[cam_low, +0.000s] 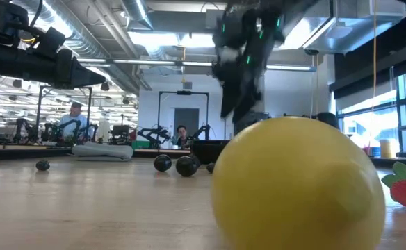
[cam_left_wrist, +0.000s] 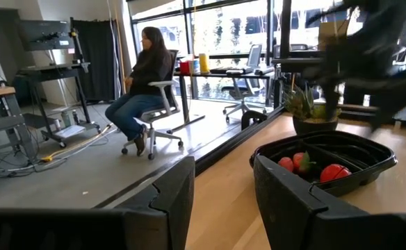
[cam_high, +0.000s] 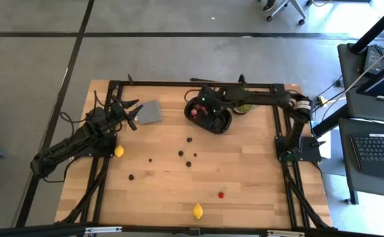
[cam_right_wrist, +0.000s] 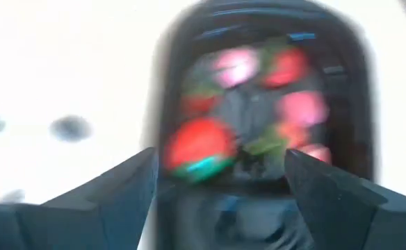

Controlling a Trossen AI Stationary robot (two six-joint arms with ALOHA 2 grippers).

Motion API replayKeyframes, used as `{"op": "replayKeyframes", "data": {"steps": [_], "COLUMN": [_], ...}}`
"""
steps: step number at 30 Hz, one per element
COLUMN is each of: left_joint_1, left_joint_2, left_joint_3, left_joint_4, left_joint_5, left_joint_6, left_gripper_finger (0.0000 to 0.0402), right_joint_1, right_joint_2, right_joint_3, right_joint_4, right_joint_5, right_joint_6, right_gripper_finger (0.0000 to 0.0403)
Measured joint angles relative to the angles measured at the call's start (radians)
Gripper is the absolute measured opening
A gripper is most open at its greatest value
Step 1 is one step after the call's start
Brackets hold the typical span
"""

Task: Pick and placing Produce into tupperware
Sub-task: Put the strawberry into the black bin

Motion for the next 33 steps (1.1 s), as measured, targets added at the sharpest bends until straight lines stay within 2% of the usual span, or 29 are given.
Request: {"op": "replayKeyframes", "data": {"steps": [3,6,12,19,27,33], "left_joint_1": [0.0,0.0,0.0,0.0,0.0,0.0], "left_joint_2": [0.0,0.0,0.0,0.0,0.0,0.0], "left_joint_3": [0.0,0.0,0.0,0.0,0.0,0.0], "left_joint_4": [0.0,0.0,0.0,0.0,0.0,0.0], "left_joint_5": [0.0,0.0,0.0,0.0,0.0,0.0], "left_joint_6": [0.0,0.0,0.0,-0.001,-0.008,-0.008], "left_gripper_finger": [0.014,0.014,0.014,0.014,0.014,0.014], "right_joint_1": [0.077,0.168,0.401,0.634,0.789,0.85], "right_joint_2": [-0.066,-0.107,-0.105,-0.067,0.017,0.122], "right_joint_3": [0.014,0.006,0.005,0.004,0.004,0.004], "right_joint_4": [-0.086,-0.119,-0.2,-0.215,-0.198,-0.164], "right_joint_5": [-0.051,-0.046,-0.042,0.087,0.1,0.098], "right_joint_6": [0.027,0.024,-0.021,0.107,0.367,0.257], "right_gripper_finger": [0.0315,0.0315,0.0315,0.0305,0.029,0.0279]}}
